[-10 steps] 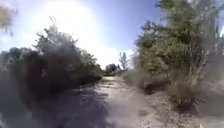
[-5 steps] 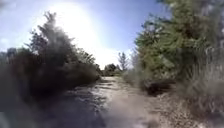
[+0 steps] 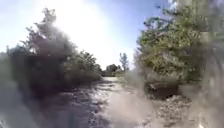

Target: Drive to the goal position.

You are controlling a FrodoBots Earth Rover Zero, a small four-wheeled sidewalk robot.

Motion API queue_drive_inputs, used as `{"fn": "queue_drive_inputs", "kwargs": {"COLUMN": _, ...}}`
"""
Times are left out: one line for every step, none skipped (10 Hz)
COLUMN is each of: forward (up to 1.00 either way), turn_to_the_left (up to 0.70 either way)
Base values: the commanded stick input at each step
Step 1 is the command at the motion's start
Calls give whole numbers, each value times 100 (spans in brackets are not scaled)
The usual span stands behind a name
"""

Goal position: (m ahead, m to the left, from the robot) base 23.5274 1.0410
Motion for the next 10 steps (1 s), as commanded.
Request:
{"fn": "queue_drive_inputs", "kwargs": {"forward": 70, "turn_to_the_left": 0}}
{"fn": "queue_drive_inputs", "kwargs": {"forward": 70, "turn_to_the_left": 0}}
{"fn": "queue_drive_inputs", "kwargs": {"forward": 70, "turn_to_the_left": 0}}
{"fn": "queue_drive_inputs", "kwargs": {"forward": 70, "turn_to_the_left": 2}}
{"fn": "queue_drive_inputs", "kwargs": {"forward": 70, "turn_to_the_left": 12}}
{"fn": "queue_drive_inputs", "kwargs": {"forward": 70, "turn_to_the_left": 13}}
{"fn": "queue_drive_inputs", "kwargs": {"forward": 70, "turn_to_the_left": 6}}
{"fn": "queue_drive_inputs", "kwargs": {"forward": 70, "turn_to_the_left": 0}}
{"fn": "queue_drive_inputs", "kwargs": {"forward": 70, "turn_to_the_left": 0}}
{"fn": "queue_drive_inputs", "kwargs": {"forward": 70, "turn_to_the_left": 0}}
